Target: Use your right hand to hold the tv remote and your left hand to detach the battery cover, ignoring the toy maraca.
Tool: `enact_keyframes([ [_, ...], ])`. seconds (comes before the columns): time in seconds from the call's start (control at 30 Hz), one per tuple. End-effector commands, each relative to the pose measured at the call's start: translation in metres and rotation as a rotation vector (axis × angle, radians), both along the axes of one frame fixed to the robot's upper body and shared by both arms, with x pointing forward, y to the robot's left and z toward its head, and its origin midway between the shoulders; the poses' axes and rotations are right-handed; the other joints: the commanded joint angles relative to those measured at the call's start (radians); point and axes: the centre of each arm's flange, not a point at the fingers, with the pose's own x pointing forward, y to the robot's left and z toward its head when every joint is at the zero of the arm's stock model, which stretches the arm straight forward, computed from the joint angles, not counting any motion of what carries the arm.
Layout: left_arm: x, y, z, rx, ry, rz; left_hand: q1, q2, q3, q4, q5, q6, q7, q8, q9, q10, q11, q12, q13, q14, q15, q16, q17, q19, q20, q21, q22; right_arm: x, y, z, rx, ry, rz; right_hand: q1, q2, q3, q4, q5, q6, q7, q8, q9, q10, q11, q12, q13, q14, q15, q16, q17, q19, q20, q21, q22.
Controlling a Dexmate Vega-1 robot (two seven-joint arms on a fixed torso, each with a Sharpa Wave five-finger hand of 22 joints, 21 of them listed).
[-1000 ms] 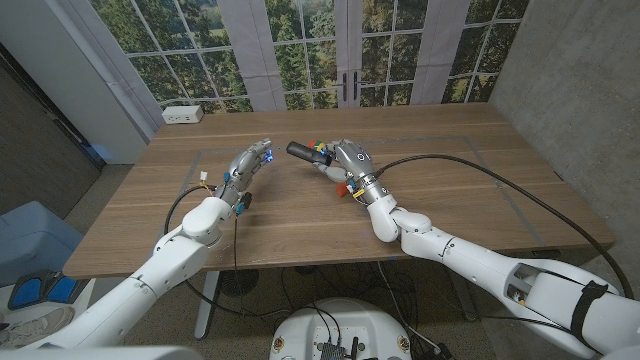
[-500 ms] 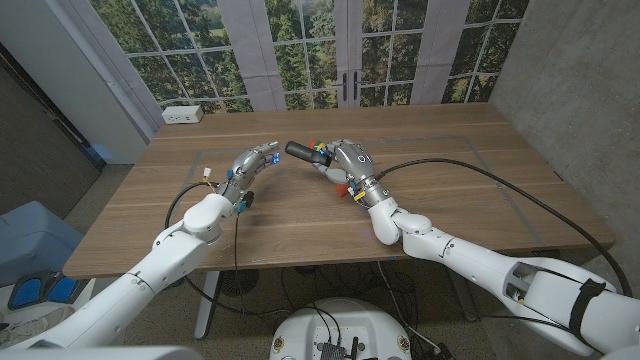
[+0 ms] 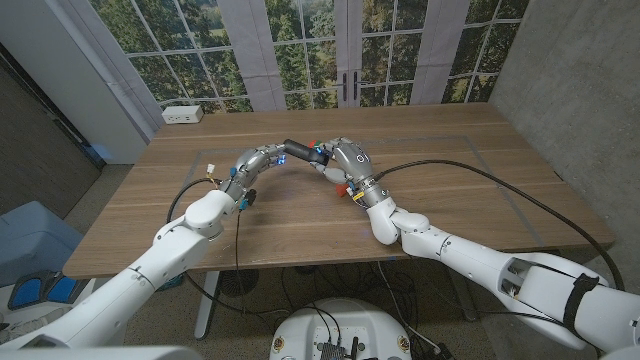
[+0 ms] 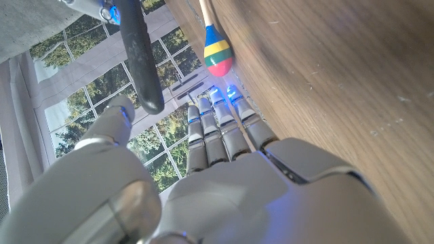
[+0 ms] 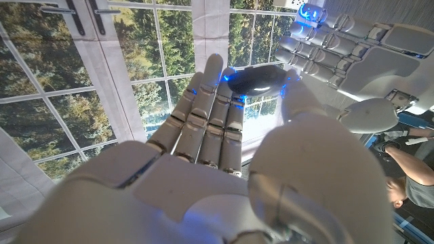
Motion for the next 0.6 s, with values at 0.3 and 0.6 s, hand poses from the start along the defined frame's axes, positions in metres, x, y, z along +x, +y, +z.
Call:
enact_keyframes([
  [0.3, 0.0087, -0.0096, 0.0053, -0.008, 0.034, -0.121, 0.049, 0.027, -0.016, 0.004, -0.001, 0.079, -0.014, 0.030, 0.009, 0.087, -0.020, 0.022, 0.011, 0.057, -0.082, 0.027, 0.011, 0.028, 0.017, 0.012, 0.003, -0.0015, 0.0031, -0.0032, -0.006, -0.050, 0.018, 0.087, 0.071, 0.008, 0.012, 0.014, 0.153, -0.158, 0.010, 0.014, 0.203, -0.206, -0.004, 0.006, 0.023, -0.148, -0.014, 0.016, -0.007, -0.054, 0.012, 0.003],
  [0.6, 0.0078, -0.0097, 0.0058, -0.021, 0.032, -0.133, 0.132, 0.107, -0.011, -0.003, 0.007, 0.172, -0.020, 0.070, 0.026, 0.211, -0.037, 0.059, 0.029, 0.149, -0.110, 0.085, 0.036, 0.070, 0.035, 0.034, 0.011, -0.0030, 0.0031, -0.0026, 0.001, -0.054, 0.021, 0.089, 0.070, 0.006, 0.012, 0.017, 0.154, -0.157, 0.012, 0.010, 0.206, -0.207, -0.006, 0.007, 0.024, -0.148, -0.023, 0.027, -0.012, -0.055, 0.018, 0.002],
])
